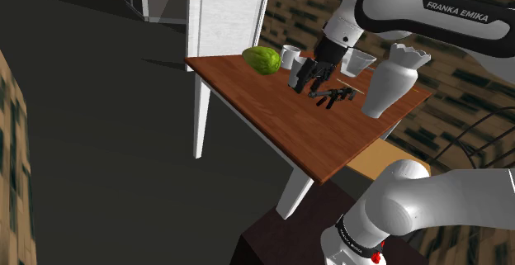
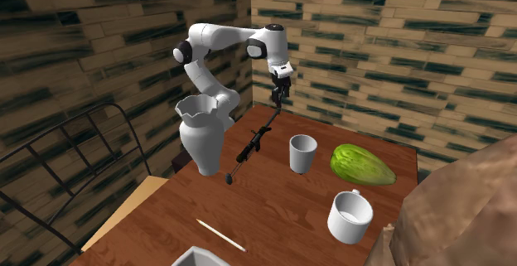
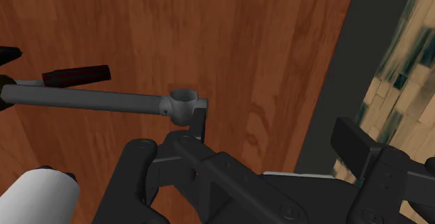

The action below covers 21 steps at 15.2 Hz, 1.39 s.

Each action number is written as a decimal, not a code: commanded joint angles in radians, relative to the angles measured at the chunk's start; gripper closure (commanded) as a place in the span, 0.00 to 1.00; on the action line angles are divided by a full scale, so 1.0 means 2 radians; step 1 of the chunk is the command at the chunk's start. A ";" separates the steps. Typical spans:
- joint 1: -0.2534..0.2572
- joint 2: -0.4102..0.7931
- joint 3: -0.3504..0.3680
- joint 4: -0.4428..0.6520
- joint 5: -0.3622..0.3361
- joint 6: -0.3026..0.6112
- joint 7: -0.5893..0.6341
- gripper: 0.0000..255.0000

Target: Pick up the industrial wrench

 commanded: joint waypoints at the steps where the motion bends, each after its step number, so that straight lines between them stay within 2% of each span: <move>1: 0.000 0.000 0.000 0.000 0.000 0.000 0.000 0.00; 5: 0.024 -0.023 -0.073 -0.003 -0.034 -0.041 -0.157 0.00; 10: 0.060 -0.012 -0.168 0.028 -0.086 -0.086 -0.357 0.00; 15: 0.114 0.038 -0.266 0.095 -0.134 -0.121 -0.560 0.00; 19: 0.171 0.102 -0.348 0.166 -0.156 -0.139 -0.728 0.00; 20: 0.182 0.115 -0.363 0.179 -0.158 -0.141 -0.756 0.00; 21: 0.182 0.113 -0.364 0.171 -0.159 -0.134 -0.756 0.00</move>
